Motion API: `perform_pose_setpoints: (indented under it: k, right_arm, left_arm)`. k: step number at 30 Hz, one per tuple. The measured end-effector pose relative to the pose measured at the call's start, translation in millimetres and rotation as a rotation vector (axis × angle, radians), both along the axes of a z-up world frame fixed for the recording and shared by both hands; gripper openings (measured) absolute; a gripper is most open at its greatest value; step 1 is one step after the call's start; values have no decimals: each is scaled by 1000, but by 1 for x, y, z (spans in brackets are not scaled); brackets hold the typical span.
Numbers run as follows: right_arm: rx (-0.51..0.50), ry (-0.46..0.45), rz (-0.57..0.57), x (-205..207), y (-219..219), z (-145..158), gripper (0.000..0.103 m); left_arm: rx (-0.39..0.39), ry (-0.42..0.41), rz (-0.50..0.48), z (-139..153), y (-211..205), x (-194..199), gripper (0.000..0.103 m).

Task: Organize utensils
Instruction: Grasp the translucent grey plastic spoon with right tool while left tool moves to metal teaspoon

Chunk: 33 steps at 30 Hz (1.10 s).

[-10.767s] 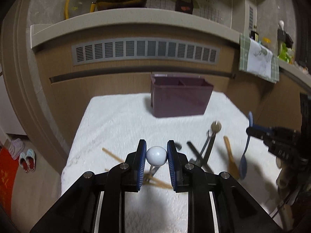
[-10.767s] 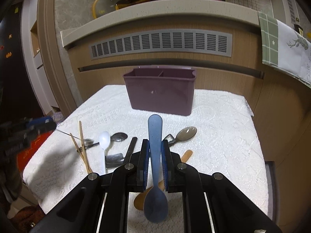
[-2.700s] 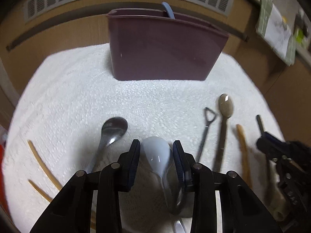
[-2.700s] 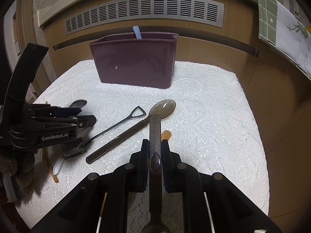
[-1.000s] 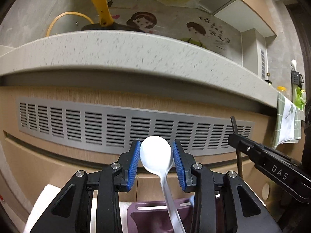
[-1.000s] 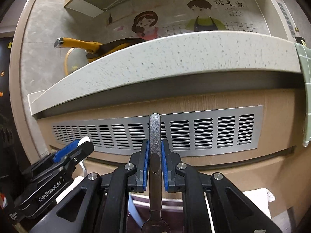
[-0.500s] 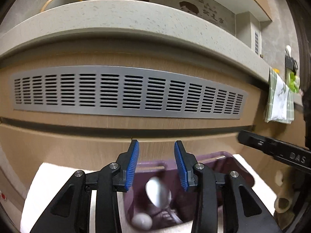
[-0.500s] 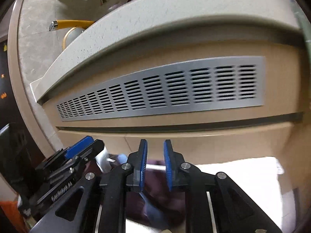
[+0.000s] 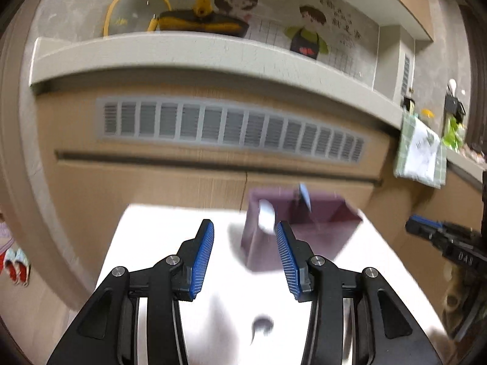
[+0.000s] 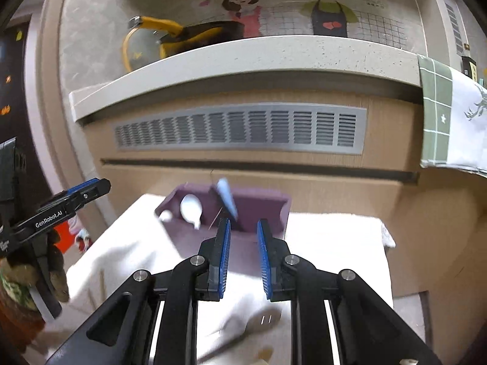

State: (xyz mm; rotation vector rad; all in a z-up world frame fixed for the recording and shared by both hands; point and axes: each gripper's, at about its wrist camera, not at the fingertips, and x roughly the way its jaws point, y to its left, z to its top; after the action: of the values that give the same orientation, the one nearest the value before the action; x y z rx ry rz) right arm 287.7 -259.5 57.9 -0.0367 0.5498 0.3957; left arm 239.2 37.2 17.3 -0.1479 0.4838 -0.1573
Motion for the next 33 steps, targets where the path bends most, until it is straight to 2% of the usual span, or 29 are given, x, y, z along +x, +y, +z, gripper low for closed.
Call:
perform_pose_setpoints:
  k: [3, 7, 11, 13, 17, 21, 22, 24, 26, 29, 33]
  right_arm:
    - [-45, 49, 24, -23, 1, -13, 18]
    - [-97, 152, 35, -39, 3, -48, 18]
    - [-55, 266, -15, -39, -9, -83, 18]
    - [-23, 319, -26, -34, -13, -95, 18]
    - [-33, 347, -90, -13, -12, -108, 18]
    - [-8, 458, -191, 20, -12, -125, 18]
    - [24, 486, -199, 25, -13, -131, 19]
    - [62, 484, -198, 30, -11, -133, 19]
    - [56, 489, -180, 37, -2, -136, 20]
    - [17, 471, -169, 44, 15, -141, 26]
    - [-66, 424, -161, 55, 40, -141, 27]
  left_arm:
    - [13, 98, -37, -18, 3, -24, 44]
    - [-4, 209, -59, -50, 8, -52, 44]
    - [-27, 272, -22, -74, 20, -65, 44]
    - [-49, 306, -12, -84, 27, -67, 44]
    - [-80, 359, 4, -97, 30, -67, 44]
    - [-88, 378, -4, -100, 29, -64, 44]
    - [-87, 379, -2, -100, 30, -64, 44]
    - [-88, 380, 4, -99, 31, -62, 44]
    - [-95, 384, 7, -99, 33, -59, 44]
    - [-104, 390, 5, -101, 33, -55, 44]
    - [-106, 394, -5, -103, 30, -54, 44]
